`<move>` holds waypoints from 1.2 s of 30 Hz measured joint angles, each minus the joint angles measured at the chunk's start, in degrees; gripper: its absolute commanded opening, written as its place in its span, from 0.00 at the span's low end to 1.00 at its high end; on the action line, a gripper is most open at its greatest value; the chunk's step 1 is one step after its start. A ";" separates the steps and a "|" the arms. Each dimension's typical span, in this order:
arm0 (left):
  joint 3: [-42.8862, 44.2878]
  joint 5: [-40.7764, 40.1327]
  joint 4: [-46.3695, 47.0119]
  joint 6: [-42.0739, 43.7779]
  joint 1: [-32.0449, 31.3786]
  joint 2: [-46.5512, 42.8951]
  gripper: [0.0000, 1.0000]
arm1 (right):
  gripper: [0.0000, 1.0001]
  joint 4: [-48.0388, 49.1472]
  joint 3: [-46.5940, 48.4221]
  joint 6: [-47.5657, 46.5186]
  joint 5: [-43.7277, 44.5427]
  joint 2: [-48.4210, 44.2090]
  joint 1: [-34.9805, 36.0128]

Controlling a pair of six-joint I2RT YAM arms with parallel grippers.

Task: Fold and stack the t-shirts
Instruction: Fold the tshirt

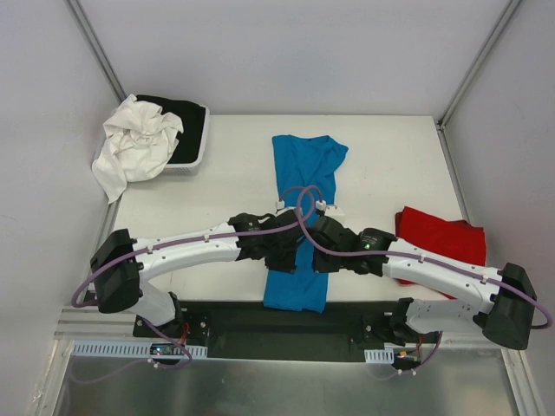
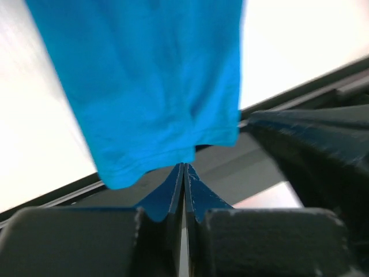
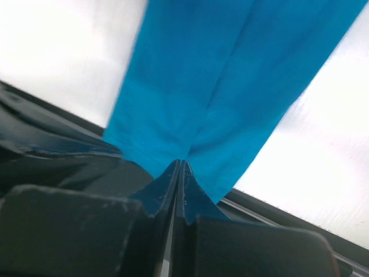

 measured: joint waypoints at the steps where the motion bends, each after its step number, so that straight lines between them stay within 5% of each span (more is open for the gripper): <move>1: -0.02 -0.13 -0.48 0.26 0.04 0.66 0.00 | 0.01 0.26 -0.96 -0.15 -0.37 0.24 -0.74; 19: -12.70 0.15 1.31 -1.55 -1.20 5.09 0.00 | 0.01 9.90 -14.67 1.16 -9.70 4.13 -5.07; 36: -8.72 2.71 4.17 -0.63 -1.79 12.11 0.00 | 0.01 12.50 -14.19 -1.40 -12.63 10.99 -10.23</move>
